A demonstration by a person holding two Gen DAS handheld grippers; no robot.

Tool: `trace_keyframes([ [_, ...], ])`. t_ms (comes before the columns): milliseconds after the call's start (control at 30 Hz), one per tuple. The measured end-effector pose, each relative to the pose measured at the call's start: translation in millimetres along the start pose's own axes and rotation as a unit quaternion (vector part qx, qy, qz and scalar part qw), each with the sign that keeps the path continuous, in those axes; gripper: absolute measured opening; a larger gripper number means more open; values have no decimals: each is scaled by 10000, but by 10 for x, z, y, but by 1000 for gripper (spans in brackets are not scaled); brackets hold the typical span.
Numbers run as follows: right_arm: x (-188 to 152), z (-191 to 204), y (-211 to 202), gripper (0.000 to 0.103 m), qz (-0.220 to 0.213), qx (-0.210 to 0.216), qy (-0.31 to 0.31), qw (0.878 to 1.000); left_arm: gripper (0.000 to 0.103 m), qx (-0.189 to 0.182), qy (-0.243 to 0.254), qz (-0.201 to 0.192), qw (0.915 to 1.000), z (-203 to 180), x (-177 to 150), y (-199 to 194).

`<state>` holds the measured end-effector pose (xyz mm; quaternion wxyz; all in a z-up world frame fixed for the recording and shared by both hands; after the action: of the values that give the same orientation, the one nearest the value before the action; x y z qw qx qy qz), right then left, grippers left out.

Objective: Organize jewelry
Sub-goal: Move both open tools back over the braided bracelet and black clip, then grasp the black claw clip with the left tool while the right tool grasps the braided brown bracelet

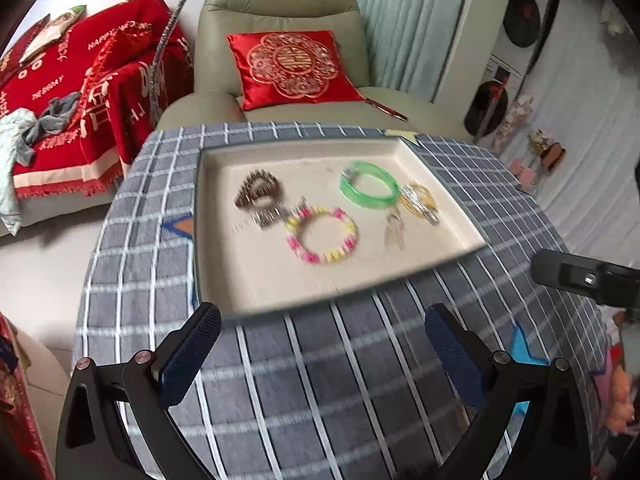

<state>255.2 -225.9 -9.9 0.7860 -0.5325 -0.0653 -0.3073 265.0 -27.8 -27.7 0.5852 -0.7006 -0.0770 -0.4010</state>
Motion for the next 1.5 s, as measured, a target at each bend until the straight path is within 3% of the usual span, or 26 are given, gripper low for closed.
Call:
trace_keyframes([
  [233,-303,-160,-59,103,172,-157,10,9997,103,-299,2,106,9995,-219,-415,-217],
  [533,-718,-362,-3,103,466,-373,82,9982,103,-404,40,340,9986,-430,-875,-272],
  [1000,-1029,-502,160,102,610,-1018,-302,9925,103,-312,469,552,9969,-743,-1061,-174],
  [1267,-1058,-398,271,88,597,-1201,-680,9886,100,-359,631,626,9954,-832,-1057,-118],
  [1333,-1063,-366,314,79,607,-1257,-805,9869,89,-373,673,660,9948,-852,-1058,-102],
  [1500,-1052,-307,366,76,548,-1357,-1034,9838,89,-333,745,653,9945,-880,-1038,-78],
])
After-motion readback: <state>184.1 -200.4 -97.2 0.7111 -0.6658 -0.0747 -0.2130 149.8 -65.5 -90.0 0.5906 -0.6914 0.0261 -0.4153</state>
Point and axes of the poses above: each gripper's, at about its wrist camera, not at the fingertips, and y roughly the way its jaws point, z to its left, x to its top, the point moved 3 cm from there along y, roughly the way its jaws point, and after that the axes turned 14 degrees about y, right-handed, at the moved point
